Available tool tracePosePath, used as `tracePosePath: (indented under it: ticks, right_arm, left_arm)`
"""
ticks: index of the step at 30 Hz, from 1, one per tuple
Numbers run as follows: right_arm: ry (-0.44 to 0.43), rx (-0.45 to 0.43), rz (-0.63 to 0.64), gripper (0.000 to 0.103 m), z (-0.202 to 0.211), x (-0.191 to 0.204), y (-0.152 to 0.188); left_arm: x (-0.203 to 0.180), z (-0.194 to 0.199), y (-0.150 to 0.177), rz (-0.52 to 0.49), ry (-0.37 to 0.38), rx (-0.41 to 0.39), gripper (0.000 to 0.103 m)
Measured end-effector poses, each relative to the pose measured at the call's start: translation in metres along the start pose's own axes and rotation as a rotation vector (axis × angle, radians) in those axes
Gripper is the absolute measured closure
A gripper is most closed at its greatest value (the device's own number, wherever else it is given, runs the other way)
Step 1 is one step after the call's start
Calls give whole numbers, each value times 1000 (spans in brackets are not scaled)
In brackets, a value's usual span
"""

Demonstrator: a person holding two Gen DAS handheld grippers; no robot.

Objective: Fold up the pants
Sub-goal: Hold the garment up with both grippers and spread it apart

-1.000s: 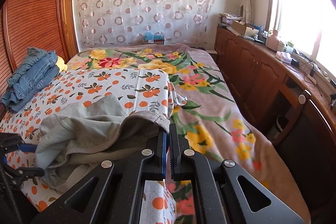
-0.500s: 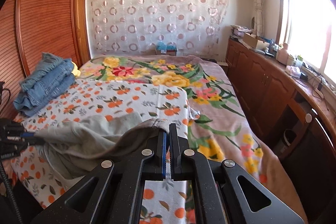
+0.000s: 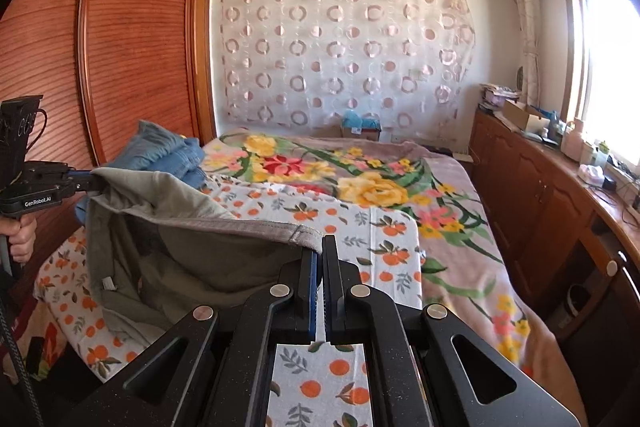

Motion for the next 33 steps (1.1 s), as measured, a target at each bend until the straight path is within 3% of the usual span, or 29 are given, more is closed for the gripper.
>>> tracePosePath:
  ticks: [6,8,10,12,21,27,28,30,33]
  right_arm:
    - [36,110,-62,101,-29,-21,46]
    - [41,149,-77,101,-39,-25,63]
    - [47,179,-95,101,-46,-31,80]
    - [47,200,-113,101,-52,-32,91]
    - [49,232,-135,101,-69,-13,99]
    - [46,249,-156,101,-68,-8,106]
    - [46,252,-159,101,-67,-8,107]
    - [44,249,-168,101,-65,-10,106]
    - [48,241,-170,101,-63,-12,103]
  left_arm:
    - [0,-28,41,40,16,97,81]
    - [-6,-30,50,36,13,110,76]
    - [-10,-29,57,25,4,123,62]
    - [-13,-23,65,19,2,126,59]
    - [-16,13,100,65,-17,116,59]
    - [-23,9,120,84,-14,140,60]
    - [-23,6,121,87,-16,150,66]
    - [-23,-1,125,87,-25,167,68]
    - [-19,-7,129,84,-38,174,91]
Point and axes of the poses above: each gripper's, at about its wrist camera, not at the fingertips, and z roughly against the way its jaws point, x to its left, y to its underside, the point moved 3 cm from there along -z, roughly the way its jaws point, and after that the axes turned 9 degrees about -x, right-handed, at the moved point
